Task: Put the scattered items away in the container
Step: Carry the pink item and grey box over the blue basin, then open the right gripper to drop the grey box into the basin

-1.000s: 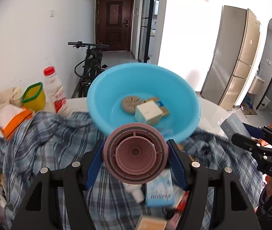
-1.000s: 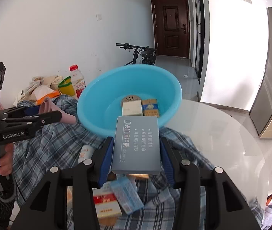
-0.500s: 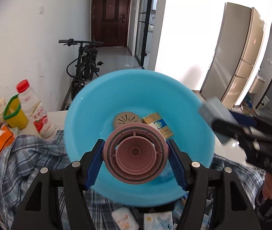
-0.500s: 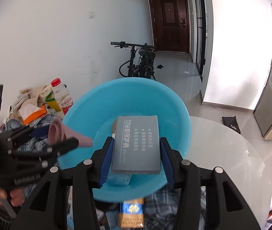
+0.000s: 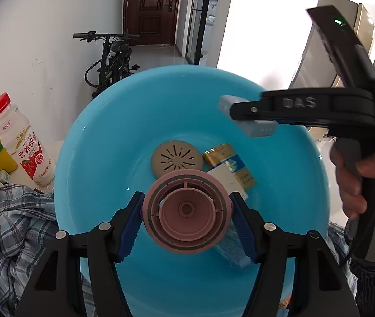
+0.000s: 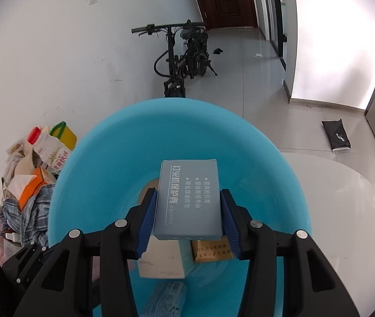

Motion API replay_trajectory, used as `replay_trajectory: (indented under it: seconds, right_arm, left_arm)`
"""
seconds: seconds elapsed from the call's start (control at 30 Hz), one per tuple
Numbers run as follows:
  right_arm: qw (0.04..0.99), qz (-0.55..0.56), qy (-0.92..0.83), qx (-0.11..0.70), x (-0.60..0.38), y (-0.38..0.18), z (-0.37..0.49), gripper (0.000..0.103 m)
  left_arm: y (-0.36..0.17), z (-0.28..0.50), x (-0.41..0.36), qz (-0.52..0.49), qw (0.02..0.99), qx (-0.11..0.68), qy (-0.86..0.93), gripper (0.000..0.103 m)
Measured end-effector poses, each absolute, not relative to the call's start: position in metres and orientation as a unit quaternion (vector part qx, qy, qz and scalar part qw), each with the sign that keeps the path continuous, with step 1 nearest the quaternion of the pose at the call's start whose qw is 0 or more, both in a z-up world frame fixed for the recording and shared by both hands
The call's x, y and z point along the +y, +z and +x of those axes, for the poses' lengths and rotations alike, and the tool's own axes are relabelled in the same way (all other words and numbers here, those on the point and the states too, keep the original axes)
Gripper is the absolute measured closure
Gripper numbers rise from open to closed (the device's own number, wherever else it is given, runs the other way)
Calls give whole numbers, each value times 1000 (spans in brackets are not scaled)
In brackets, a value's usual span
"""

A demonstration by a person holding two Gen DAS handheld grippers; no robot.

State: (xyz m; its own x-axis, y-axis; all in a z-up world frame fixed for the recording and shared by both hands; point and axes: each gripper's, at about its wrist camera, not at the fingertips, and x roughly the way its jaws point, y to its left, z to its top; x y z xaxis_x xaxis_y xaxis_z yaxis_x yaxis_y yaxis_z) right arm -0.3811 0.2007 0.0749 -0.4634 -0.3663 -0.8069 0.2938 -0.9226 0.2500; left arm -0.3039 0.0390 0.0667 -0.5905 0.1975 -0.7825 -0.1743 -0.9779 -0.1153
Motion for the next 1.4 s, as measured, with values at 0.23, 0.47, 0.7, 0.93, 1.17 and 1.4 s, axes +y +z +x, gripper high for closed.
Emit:
replay_trajectory:
  seconds: [0.23,0.47,0.7,0.93,1.17,1.4]
  right_arm:
    - [175,480,-860,-6,180,69,-394,57]
    - [170,496,-851,1,176,61,-409,57]
    - [166,476,-864,7,180,72,-401,34]
    - [177,462,-869,15,197,89,-376,34]
    - [184,443,-877,35,207,99,-343,34]
    - [196,440,-875,56,214,95,-313,34]
  left_arm:
    - [62,-314,35,-439,95,-17,894,36]
    - [57,-317,33,-444,97,-18,891,36]
    - [57,-318,34,-445,96,-19,890,36]
    - [58,-316,34,-446,99,-16,889,36]
    - [60,-301,35,-451,109,-20,886,36]
    - [52,-277,48,-471,111,-25,875,36]
